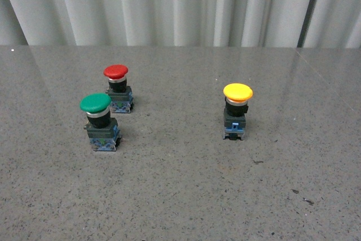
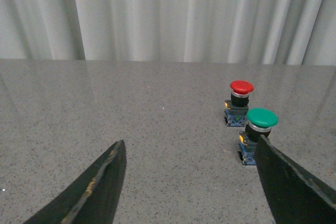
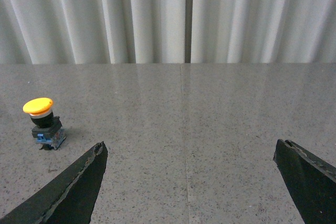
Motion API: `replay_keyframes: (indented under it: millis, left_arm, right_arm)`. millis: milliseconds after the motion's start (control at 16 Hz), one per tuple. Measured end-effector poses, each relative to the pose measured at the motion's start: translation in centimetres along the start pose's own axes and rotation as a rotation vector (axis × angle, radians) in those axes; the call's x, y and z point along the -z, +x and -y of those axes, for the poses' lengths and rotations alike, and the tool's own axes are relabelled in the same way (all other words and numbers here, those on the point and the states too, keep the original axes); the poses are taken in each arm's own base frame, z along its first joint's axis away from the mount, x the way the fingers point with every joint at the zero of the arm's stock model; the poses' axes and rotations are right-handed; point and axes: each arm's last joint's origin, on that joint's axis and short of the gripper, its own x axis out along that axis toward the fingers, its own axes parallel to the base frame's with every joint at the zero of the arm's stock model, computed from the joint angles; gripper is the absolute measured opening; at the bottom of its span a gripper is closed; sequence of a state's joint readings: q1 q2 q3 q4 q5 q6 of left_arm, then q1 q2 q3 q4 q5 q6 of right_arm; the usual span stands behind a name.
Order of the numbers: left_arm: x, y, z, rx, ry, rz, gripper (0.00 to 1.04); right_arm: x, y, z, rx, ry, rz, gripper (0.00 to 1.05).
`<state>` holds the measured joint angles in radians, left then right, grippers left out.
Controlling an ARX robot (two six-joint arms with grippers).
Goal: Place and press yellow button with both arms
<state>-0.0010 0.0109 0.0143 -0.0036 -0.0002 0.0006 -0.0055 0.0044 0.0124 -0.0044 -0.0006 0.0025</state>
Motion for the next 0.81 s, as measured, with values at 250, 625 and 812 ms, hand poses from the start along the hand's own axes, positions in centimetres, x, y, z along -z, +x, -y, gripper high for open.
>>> replay_keyframes:
  millis: [250, 625, 812]
  left_arm:
    - [0.0, 0.0, 0.0, 0.0, 0.0, 0.0, 0.98]
    - [0.0, 0.0, 0.0, 0.0, 0.0, 0.0, 0.98]
    - [0.0, 0.0, 0.0, 0.0, 0.0, 0.0, 0.98]
  right_arm:
    - [0.0, 0.0, 0.0, 0.0, 0.0, 0.0, 0.98]
    - [-4.6, 4.3, -1.5, -0.271, 0.0, 0.008, 0.98]
    - [-6.6, 9.0, -3.3, -0.344, -0.028, 0.01, 0.98]
